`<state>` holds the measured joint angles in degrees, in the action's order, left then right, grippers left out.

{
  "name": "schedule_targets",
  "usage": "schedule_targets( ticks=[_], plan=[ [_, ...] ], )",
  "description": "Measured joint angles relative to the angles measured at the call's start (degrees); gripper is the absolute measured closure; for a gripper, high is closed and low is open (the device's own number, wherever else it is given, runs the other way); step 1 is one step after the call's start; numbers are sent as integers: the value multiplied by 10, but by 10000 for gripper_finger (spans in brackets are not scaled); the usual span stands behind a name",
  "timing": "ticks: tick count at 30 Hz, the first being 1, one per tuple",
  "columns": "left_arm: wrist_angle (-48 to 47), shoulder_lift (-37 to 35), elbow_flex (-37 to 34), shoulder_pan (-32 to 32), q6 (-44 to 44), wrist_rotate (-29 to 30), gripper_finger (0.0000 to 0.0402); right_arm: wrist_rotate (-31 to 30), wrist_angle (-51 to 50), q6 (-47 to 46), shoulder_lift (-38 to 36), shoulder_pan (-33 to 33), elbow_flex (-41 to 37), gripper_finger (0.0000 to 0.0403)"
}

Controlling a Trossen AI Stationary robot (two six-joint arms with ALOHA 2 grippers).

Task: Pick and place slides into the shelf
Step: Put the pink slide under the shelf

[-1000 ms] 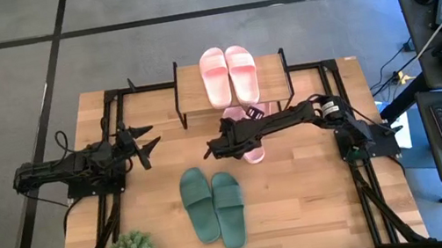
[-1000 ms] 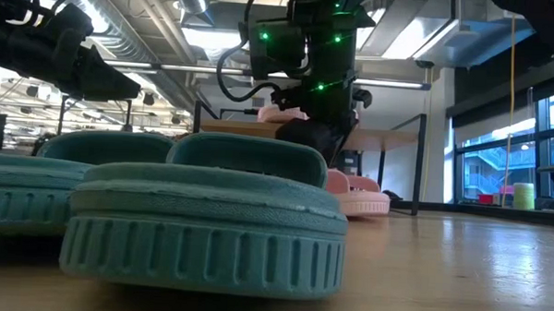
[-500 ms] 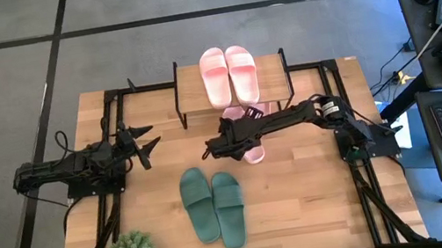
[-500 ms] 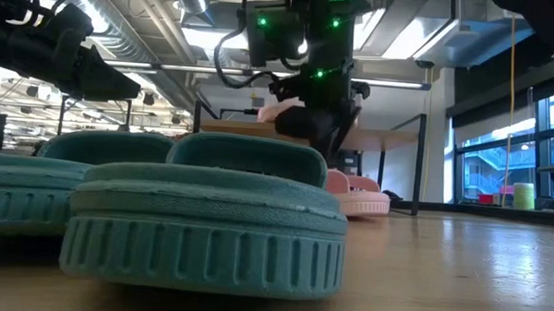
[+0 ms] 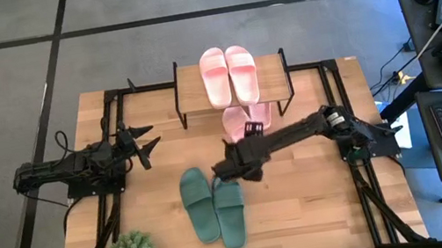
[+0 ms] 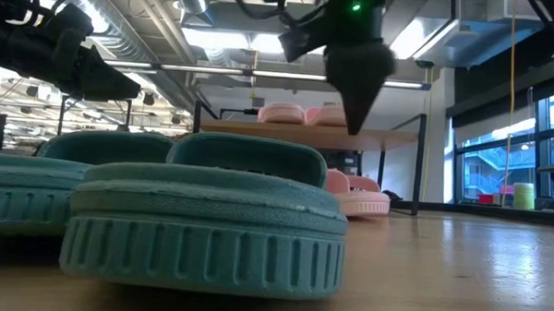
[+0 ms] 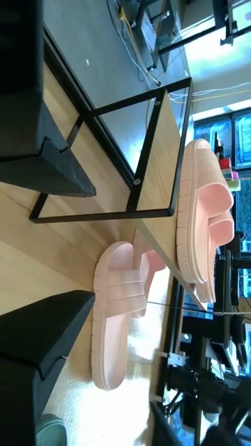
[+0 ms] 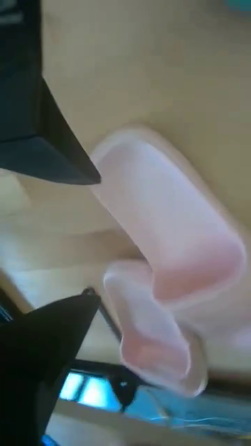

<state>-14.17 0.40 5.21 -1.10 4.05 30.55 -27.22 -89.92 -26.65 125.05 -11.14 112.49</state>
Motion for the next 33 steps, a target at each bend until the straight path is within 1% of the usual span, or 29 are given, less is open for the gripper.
schedule_targets(
  ticks=[3, 7, 11, 14, 16, 19, 21, 25, 29, 33],
  plan=[
    [0, 0, 0, 0, 0, 0, 177, 16, 0, 34, 0, -20, -19, 132],
    [0, 0, 0, 0, 0, 0, 177, 83, -1, 81, 0, -44, -52, 132],
    [0, 0, 0, 0, 0, 0, 177, 91, 18, 109, 0, -66, -92, 132],
    [0, 0, 0, 0, 0, 0, 177, 89, 34, 106, 0, -74, -117, 132],
    [0, 0, 0, 0, 0, 0, 177, 87, 70, 113, 0, -77, -134, 132],
    [0, 0, 0, 0, 0, 0, 177, 63, 120, 138, 0, -80, -148, 132],
    [0, 0, 0, 0, 0, 0, 177, 59, 145, 152, 0, -80, -155, 132],
    [0, 0, 0, 0, 3, 0, 177, 56, 147, 165, 0, -71, -156, 132],
    [0, 0, 0, 0, 3, 0, 177, 27, 151, 166, 0, -60, -156, 132],
    [0, 0, 0, 0, 3, 0, 177, 25, 172, 184, 0, -51, -163, 132]
  ],
)
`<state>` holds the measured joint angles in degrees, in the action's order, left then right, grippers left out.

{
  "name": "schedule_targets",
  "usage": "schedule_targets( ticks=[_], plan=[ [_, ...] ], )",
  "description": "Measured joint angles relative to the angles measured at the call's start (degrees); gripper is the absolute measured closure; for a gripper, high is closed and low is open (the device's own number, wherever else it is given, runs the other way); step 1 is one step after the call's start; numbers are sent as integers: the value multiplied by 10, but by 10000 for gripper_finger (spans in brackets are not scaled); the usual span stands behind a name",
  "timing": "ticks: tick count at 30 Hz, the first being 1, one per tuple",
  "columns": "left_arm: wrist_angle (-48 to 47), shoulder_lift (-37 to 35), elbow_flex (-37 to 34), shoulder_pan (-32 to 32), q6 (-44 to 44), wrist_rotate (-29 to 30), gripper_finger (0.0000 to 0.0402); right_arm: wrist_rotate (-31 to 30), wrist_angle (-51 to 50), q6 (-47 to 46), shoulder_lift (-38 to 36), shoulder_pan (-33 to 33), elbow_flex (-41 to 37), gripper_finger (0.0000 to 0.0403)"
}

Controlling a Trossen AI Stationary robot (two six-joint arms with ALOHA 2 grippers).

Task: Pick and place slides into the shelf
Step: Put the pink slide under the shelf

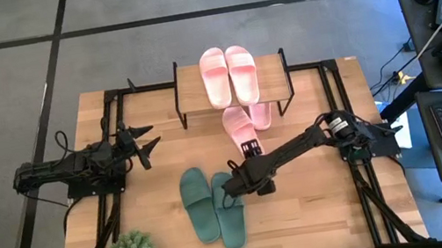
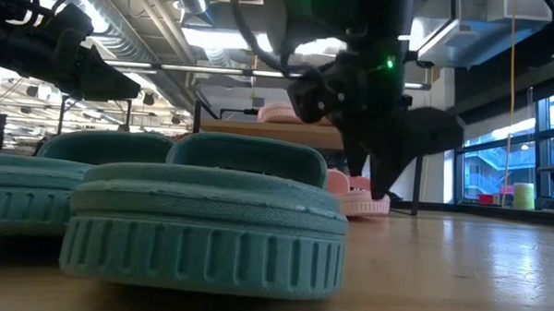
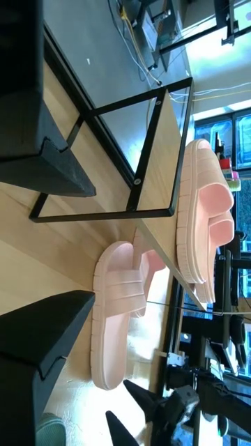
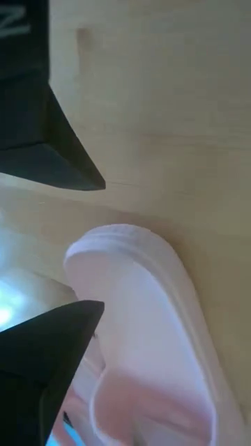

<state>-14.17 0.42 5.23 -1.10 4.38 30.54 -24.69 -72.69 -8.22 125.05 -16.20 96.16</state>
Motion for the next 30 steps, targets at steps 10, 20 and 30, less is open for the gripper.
schedule_targets(
  ticks=[10, 20, 30],
  plan=[
    [0, 0, 0, 0, 0, 0, 177, 0, 48, 10, 0, 27, -49, 132],
    [0, 0, 0, 0, 0, 0, 177, -5, 93, 10, 0, 72, -54, 132],
    [0, 0, 0, 0, 0, 0, 177, -4, 146, 10, 0, 125, -54, 132]
  ],
)
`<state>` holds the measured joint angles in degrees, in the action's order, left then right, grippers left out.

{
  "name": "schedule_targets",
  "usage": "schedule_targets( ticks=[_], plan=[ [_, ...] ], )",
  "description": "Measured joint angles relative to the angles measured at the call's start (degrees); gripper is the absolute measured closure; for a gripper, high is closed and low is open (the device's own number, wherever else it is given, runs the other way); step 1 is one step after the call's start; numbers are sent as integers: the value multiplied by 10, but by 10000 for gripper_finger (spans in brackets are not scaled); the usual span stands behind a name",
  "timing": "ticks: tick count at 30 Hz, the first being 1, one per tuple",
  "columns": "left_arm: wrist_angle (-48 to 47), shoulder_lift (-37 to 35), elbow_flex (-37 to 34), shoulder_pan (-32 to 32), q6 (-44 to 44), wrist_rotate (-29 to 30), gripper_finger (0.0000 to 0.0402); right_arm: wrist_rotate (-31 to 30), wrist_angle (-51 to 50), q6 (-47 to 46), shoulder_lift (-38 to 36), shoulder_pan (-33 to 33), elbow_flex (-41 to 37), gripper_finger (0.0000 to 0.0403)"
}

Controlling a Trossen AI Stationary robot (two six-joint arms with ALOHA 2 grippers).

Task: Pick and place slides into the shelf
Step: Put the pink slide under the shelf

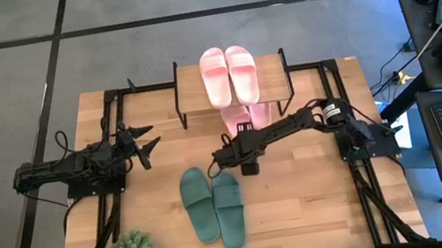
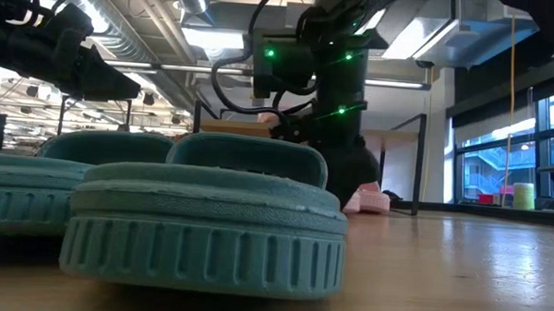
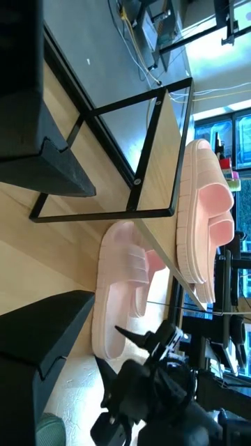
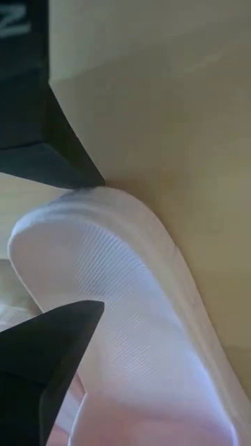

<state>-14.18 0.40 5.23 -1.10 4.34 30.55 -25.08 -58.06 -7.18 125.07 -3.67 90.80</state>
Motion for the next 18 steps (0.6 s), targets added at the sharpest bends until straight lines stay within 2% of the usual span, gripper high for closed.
schedule_targets(
  ticks=[7, 12, 18],
  plan=[
    [0, 0, 0, 0, 0, 0, 177, -4, 27, 0, -1, 34, 0, 132],
    [0, 0, 0, 0, 0, 0, 177, -53, 33, 2, 0, 53, 0, 132],
    [0, 0, 0, 0, 0, 0, 177, -57, 32, 4, 0, 69, 0, 132]
  ],
)
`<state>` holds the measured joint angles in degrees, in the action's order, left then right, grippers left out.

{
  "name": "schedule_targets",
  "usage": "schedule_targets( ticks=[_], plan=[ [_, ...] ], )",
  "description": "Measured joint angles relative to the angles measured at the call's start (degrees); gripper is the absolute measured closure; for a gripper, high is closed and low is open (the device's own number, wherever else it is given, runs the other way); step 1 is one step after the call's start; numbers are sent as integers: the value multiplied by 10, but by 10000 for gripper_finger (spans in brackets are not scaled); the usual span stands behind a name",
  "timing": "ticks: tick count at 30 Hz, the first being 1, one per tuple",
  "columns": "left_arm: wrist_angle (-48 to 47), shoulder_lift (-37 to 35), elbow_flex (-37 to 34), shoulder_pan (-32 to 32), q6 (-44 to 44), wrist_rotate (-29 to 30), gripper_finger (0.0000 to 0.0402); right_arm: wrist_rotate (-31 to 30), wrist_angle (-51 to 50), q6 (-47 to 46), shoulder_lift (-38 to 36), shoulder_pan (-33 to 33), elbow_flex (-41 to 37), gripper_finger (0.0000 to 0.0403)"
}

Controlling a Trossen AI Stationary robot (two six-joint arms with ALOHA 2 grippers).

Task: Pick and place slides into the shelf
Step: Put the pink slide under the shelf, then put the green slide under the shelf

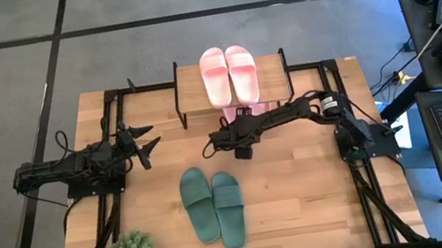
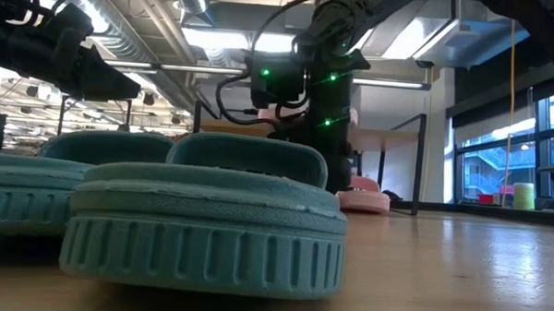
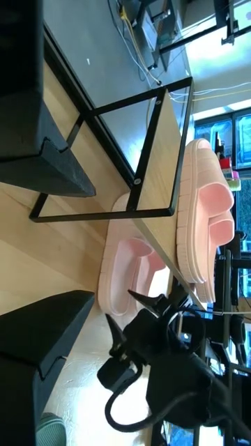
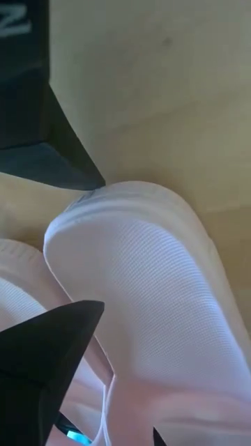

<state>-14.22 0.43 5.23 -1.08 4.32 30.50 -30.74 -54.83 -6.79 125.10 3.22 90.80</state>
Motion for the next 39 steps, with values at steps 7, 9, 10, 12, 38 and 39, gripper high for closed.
schedule_targets(
  ticks=[7, 9, 10, 12, 38, 39],
  plan=[
    [0, 0, 0, 0, 0, 0, 177, 4, 2, -1, 0, 6, 0, 132],
    [0, 0, 0, 0, 0, 0, 177, 4, 2, -1, 0, 6, 0, 132],
    [0, 0, 0, 0, 0, 0, 177, 4, 2, -2, 0, 4, 0, 132],
    [0, 0, 0, 0, 0, 0, 177, 1, 2, -2, 0, -2, 0, 132],
    [0, 0, 0, 0, 0, 0, 177, -17, -43, -146, -150, -149, 1, 132],
    [0, 0, 0, 0, 0, 0, 177, -17, -38, -152, -156, -160, 1, 132]
  ],
)
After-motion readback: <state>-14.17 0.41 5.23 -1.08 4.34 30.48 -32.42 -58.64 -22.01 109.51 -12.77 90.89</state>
